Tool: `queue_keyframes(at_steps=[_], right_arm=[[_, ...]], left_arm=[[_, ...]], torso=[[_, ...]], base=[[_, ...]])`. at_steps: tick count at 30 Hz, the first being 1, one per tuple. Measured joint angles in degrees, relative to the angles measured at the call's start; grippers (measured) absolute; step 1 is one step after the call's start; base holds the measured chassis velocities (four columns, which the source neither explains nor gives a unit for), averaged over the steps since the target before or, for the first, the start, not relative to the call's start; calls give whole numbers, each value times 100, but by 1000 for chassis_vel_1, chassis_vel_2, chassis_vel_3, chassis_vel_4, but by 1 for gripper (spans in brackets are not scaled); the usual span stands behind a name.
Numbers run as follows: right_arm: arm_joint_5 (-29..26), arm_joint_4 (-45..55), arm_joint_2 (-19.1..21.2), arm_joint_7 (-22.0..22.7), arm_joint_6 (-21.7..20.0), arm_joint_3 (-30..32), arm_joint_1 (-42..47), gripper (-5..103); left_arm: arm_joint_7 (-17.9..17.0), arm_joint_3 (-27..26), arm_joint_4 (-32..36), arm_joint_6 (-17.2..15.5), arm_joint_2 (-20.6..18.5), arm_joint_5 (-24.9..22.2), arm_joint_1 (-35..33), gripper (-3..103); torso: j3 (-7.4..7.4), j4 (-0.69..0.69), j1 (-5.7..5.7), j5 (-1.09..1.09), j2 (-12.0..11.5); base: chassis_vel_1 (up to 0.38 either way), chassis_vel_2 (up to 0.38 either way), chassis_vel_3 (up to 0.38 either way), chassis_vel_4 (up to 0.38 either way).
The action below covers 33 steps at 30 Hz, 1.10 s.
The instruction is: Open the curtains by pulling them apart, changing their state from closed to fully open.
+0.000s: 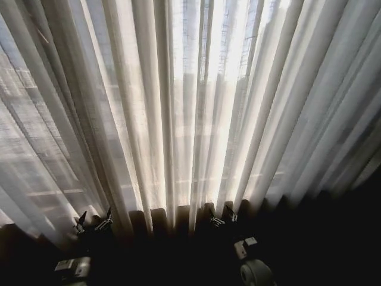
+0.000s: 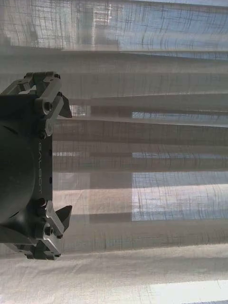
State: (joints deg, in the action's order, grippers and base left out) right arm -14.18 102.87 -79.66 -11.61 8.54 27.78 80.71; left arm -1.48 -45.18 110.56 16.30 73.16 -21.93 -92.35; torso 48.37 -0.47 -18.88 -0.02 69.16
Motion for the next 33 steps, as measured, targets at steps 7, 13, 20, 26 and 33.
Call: queue_keyframes(at_steps=[7, 13, 20, 26, 33], right_arm=[[-116, -54, 26, -707, 261, -33, -60, 100], [-36, -18, 151, -781, 285, -143, -43, 100], [-160, -414, 271, -457, 278, -554, -606, 100], [-278, -1519, 101, -272, 380, -871, -1548, 100], [-304, -2586, -269, 121, 473, -1149, -2358, 100]], left_arm=[[0, 0, 0, 0, 0, 0, 4, 100], [-1, 0, 0, 0, 0, 0, 0, 100], [0, 0, 0, 0, 0, 0, -2, 100], [-1, 0, 0, 0, 0, 0, 0, 100], [-1, 0, 0, 0, 0, 0, 0, 100]], torso=[[3, 0, -9, 0, -4], [-2, 0, 5, 0, 1], [-3, 1, 10, 2, 5], [2, 1, -4, -1, -2], [0, 1, -1, -1, -1]], base=[[-232, 258, 218, -240], [-35, 27, 7, -29], [35, -66, -54, 75], [0, 0, 0, 0], [0, 0, 0, 0]])
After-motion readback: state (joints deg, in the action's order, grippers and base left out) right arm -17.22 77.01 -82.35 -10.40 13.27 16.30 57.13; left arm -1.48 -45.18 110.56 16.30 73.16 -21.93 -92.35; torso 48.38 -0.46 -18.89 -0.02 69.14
